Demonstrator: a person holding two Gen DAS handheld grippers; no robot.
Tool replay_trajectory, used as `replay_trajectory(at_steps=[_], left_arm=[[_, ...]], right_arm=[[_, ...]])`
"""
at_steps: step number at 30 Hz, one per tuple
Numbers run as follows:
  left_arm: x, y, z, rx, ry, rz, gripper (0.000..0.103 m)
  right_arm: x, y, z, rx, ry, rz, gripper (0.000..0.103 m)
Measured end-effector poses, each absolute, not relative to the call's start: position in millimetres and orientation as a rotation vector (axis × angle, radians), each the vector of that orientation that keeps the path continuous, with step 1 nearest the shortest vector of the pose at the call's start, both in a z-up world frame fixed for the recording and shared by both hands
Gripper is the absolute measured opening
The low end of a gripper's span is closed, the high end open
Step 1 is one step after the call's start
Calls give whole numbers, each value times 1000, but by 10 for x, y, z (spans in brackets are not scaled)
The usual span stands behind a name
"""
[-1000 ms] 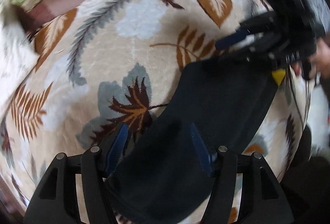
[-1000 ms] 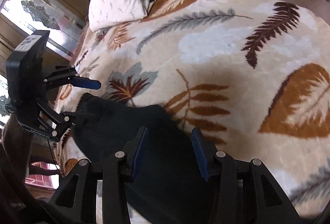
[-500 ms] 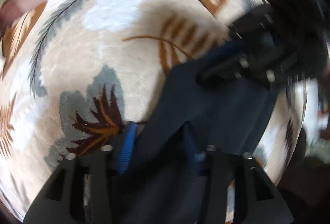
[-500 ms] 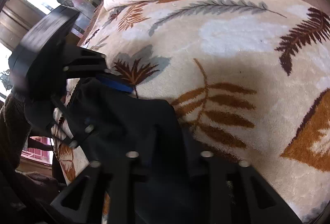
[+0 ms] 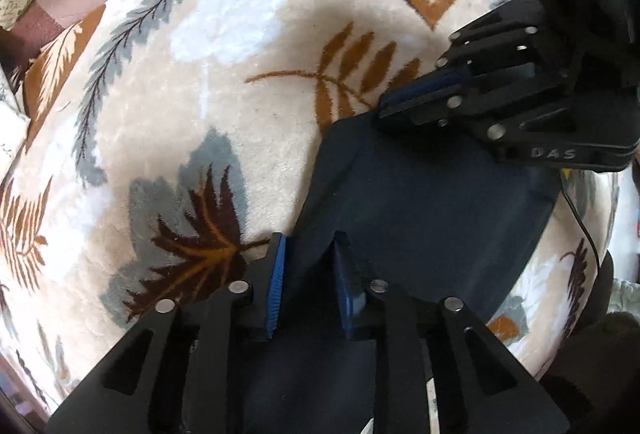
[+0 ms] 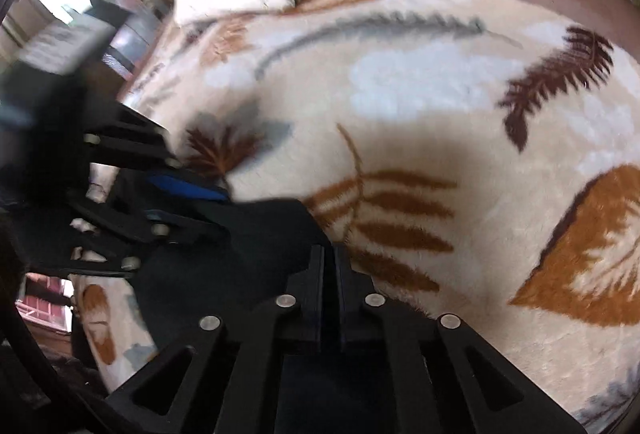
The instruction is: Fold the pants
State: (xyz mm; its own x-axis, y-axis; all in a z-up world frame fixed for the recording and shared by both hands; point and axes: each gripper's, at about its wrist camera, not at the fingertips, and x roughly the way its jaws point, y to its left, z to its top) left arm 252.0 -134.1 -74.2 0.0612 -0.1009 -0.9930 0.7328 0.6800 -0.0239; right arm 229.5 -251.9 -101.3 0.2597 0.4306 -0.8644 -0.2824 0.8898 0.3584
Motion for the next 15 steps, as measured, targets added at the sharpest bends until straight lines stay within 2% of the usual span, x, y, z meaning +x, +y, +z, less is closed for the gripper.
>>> replay_trajectory(at_steps=[1,3,8,9,11,15], left_arm=[[2518,-1352,-741,581,1375,-676,34],[2485,-1326,-714,574,1371,-644,40],[2384,-954,-457,476,1334,-651,40],[2315,-902,-392,449,1332,-665,40],[2170,-842,-305,437,1314,-685,40],[1872,-819,-279,456,1294,-700,40]], right_arm=[[2297,-2528,-1015,155,1211,479,7],[2283,-2569,-975,169,1194,454,18],[2060,-2830,-714,270,1130,410,20],[1957,-2883,-655,318,1120,415,23],[1741,-2894,-583,373,1116,440,34],[1184,-2671,-485,247,1114,430,35]])
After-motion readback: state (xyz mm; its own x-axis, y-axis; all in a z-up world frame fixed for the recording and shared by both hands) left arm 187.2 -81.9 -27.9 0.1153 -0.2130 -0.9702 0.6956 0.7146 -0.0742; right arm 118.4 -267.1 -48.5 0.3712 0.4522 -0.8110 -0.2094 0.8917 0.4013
